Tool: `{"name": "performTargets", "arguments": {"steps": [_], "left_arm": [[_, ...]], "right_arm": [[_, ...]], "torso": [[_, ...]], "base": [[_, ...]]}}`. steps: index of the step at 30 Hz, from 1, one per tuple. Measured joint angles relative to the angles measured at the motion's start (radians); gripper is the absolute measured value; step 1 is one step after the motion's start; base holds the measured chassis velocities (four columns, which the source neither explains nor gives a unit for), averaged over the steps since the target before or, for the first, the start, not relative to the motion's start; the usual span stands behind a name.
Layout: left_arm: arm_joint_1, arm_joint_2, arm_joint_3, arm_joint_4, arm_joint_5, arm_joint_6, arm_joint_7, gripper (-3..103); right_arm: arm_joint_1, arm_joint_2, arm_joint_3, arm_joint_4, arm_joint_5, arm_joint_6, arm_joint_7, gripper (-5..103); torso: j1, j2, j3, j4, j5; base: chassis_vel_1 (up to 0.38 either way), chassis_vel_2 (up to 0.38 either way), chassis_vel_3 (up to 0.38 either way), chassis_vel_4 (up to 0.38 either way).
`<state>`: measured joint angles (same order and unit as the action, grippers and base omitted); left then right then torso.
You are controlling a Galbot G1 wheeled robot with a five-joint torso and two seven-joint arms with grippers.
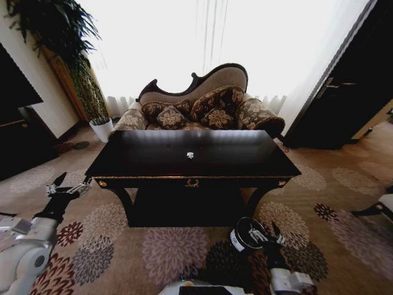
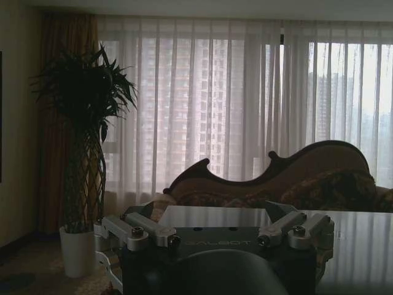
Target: Move to the front of the table and place the trash on the table into the trash bin.
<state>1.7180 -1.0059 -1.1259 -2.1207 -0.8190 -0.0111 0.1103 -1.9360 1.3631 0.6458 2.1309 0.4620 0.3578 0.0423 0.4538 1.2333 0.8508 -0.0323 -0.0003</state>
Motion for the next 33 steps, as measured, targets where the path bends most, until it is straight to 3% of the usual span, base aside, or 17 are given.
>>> {"name": "performTargets", "arguments": {"steps": [9, 13, 17, 21, 22, 25, 26, 32, 33], "left_arm": [[0.0, 0.0, 0.0, 0.0, 0.0, 0.0, 0.0, 100], [0.0, 0.0, 0.0, 0.0, 0.0, 0.0, 0.0, 100], [0.0, 0.0, 0.0, 0.0, 0.0, 0.0, 0.0, 100], [0.0, 0.0, 0.0, 0.0, 0.0, 0.0, 0.0, 100], [0.0, 0.0, 0.0, 0.0, 0.0, 0.0, 0.0, 100], [0.0, 0.0, 0.0, 0.0, 0.0, 0.0, 0.0, 100], [0.0, 0.0, 0.0, 0.0, 0.0, 0.0, 0.0, 100], [0.0, 0.0, 0.0, 0.0, 0.0, 0.0, 0.0, 100], [0.0, 0.0, 0.0, 0.0, 0.0, 0.0, 0.0, 100]], "right_arm": [[-0.027, -0.021, 0.011, 0.213, 0.015, -0.085, 0.014, 100], [0.014, -0.072, 0.012, 0.287, 0.027, -0.163, 0.027, 100], [0.076, -0.149, -0.026, 0.315, 0.024, -0.228, 0.053, 100], [0.163, -0.327, -0.066, 0.327, 0.073, -0.332, 0.099, 100], [0.163, -0.327, -0.066, 0.327, 0.073, -0.332, 0.099, 100], [0.248, -0.432, -0.081, 0.282, 0.126, -0.383, 0.128, 100], [0.248, -0.432, -0.081, 0.282, 0.126, -0.383, 0.128, 100], [0.422, -0.595, -0.147, 0.183, 0.231, -0.44, 0.146, 100], [0.422, -0.595, -0.147, 0.183, 0.231, -0.44, 0.146, 100]], "torso": [[0.0, 0.0, 0.0, -0.0002, 0.0], [0.0, 0.0, 0.0, -0.0003, 0.0], [0.0, 0.0, 0.0, -0.0002, 0.0003], [0.0, 0.0, 0.0, -0.0002, 0.0001], [0.0, 0.0, 0.0, -0.0002, 0.0001], [0.0, 0.0, 0.0, -0.0002, 0.0004], [0.0, 0.0, 0.0, -0.0002, 0.0004], [0.0, 0.0, 0.0, -0.0002, 0.0002], [0.0, 0.0, 0.0, -0.0002, 0.0002]], "base": [[0.0, 0.0, 0.0, 0.0], [0.0, 0.0, 0.0, 0.0], [0.0, 0.0, 0.0, 0.0], [0.0, 0.0, 0.0, 0.0], [0.0, 0.0, 0.0, 0.0], [0.0, 0.0, 0.0, 0.0], [0.0, 0.0, 0.0, 0.0], [0.0, 0.0, 0.0, 0.0], [0.0, 0.0, 0.0, 0.0]]}}
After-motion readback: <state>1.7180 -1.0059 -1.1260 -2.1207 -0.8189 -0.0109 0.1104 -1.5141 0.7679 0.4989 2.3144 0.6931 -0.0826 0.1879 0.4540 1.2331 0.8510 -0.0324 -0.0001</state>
